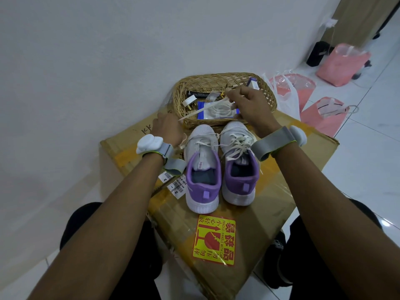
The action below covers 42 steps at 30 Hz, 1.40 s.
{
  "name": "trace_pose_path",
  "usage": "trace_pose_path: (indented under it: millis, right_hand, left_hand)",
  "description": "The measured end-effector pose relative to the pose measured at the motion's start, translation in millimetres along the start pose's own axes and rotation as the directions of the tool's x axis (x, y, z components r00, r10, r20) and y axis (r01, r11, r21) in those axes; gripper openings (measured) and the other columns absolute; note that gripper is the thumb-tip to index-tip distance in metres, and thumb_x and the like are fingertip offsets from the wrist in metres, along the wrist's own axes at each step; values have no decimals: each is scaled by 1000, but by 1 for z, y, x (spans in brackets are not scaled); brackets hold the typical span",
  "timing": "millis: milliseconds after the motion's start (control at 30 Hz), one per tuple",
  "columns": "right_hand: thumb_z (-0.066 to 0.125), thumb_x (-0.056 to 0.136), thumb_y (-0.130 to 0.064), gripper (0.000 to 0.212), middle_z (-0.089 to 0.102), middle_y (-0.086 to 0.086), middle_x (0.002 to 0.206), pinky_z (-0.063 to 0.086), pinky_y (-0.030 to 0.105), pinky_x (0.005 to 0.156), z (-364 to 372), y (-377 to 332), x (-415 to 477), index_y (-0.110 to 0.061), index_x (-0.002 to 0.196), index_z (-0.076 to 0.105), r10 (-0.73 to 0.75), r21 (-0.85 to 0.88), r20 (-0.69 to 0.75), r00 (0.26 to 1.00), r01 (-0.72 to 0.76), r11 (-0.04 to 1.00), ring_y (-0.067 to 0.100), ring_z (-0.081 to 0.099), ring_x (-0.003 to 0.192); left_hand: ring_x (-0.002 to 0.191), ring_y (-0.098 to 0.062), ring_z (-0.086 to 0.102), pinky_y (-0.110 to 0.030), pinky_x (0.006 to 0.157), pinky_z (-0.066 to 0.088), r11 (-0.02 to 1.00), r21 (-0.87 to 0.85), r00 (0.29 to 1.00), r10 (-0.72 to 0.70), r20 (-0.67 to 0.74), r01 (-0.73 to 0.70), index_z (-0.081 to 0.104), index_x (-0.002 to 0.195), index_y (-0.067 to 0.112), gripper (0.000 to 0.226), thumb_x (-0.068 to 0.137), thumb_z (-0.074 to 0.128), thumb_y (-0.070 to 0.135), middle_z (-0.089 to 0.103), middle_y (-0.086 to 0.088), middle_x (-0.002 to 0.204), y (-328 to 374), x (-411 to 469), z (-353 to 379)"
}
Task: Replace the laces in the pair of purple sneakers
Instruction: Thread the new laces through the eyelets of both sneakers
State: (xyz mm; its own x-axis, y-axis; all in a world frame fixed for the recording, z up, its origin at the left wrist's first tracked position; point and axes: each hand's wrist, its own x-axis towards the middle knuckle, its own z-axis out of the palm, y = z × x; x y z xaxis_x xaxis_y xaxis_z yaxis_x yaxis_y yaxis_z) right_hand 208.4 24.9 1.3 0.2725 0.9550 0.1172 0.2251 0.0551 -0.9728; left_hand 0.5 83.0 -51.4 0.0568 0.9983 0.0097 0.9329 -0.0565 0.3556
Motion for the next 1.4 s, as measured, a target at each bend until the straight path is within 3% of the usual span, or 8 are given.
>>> trace_pose_path:
  millis: [100, 200, 333, 400, 533, 700, 1000, 1400]
  right_hand:
    - [61, 94, -19, 14, 63, 2, 79, 42, 21, 47, 7, -7, -1, -11, 84, 65, 120, 324, 73, 990, -137, 936, 12, 57, 55]
    - [61, 95, -22, 21, 53, 0, 64, 34, 21, 45, 8, -6, 1, -13, 78, 55, 97, 387, 126, 987, -139, 912, 12, 41, 47]
    - [64, 94, -34, 27, 55, -1, 63, 43, 20, 50, 5, 5, -1, -12, 79, 60, -48, -44, 183, 982, 57, 997, 9, 47, 51]
    - [65, 94, -26, 20, 65, 7, 69, 49, 19, 54, 8, 9, -5, -6, 92, 62, -74, -211, 277, 958, 135, 968, 11, 57, 55]
    - [75, 85, -17, 22, 73, 10, 72, 58, 24, 60, 17, 14, -15, -2, 101, 72, 38, -373, 459, 887, 154, 915, 12, 68, 57]
    - [77, 81, -23, 10, 74, 1, 75, 57, 28, 67, 38, 21, -25, -16, 88, 80, 33, -629, 456, 889, 296, 719, 11, 66, 66]
    - [69, 80, -36, 12, 73, -3, 89, 46, 28, 64, 63, 35, -37, -32, 85, 78, -15, -788, 264, 964, 225, 573, 25, 67, 83]
    - [70, 79, -40, 13, 74, -3, 90, 53, 31, 67, 65, 38, -39, -32, 85, 78, 44, -756, 190, 981, 117, 644, 24, 68, 83]
  left_hand:
    - [88, -29, 69, -31, 75, 51, 904, -425, 994, 81, 67, -45, 65, 113, 13, 31, 91, 71, 34, 70, -8, 90, 5, -1, -9]
    - [82, -25, 71, -38, 73, 61, 726, -683, 951, 152, 270, 77, 40, 128, 18, 69, 77, 87, 22, 68, -9, 89, 6, -5, -20]
    - [51, -18, 60, -30, 53, 50, 875, -475, 838, 193, 511, 88, 57, 91, 7, 43, 80, 82, 40, 61, -10, 67, -2, -15, -34]
    - [56, -18, 66, -28, 55, 56, 923, -366, 739, 164, 654, 120, 68, 83, 2, 45, 81, 80, 46, 70, -8, 67, -4, -22, -36]
    - [77, -23, 75, -31, 74, 63, 841, -476, 754, 133, 643, 257, 74, 104, -4, 26, 89, 73, 16, 76, -19, 96, -6, -25, -34]
    - [54, -10, 70, -20, 60, 59, 766, -497, 687, 101, 720, 408, 66, 95, -6, 12, 98, 57, 1, 73, -6, 64, -5, -27, -38]
    - [58, -12, 70, -23, 65, 59, 725, -516, 672, 101, 734, 455, 66, 100, -7, 12, 97, 57, -1, 73, -12, 74, -7, -22, -33]
    - [77, -23, 71, -26, 65, 62, 729, -547, 722, 105, 684, 412, 65, 116, -14, 27, 92, 63, -3, 70, -27, 106, -12, -20, -29]
